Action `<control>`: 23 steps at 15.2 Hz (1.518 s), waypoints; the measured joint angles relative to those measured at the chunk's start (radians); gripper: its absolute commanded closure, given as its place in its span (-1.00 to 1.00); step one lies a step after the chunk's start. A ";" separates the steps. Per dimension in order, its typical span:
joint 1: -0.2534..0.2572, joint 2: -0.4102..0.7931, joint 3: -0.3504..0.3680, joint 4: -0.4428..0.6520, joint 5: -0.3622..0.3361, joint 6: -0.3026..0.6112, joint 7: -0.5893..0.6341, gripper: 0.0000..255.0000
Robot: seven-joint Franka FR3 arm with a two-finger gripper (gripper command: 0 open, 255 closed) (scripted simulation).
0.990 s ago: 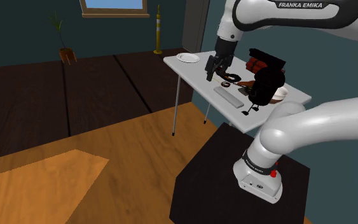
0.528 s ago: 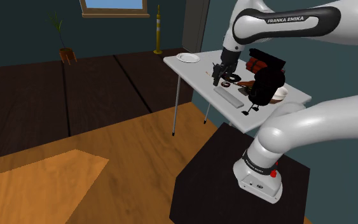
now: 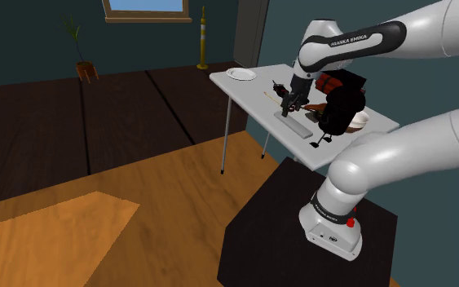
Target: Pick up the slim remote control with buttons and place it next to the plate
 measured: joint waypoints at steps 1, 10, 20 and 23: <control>-0.008 0.028 -0.026 0.009 -0.010 0.020 -0.025 -1.00; -0.021 0.216 -0.158 0.022 -0.032 0.204 -0.145 -1.00; -0.009 0.261 -0.167 0.010 -0.023 0.286 -0.158 -1.00; -0.020 0.243 -0.167 0.001 -0.032 0.274 -0.158 1.00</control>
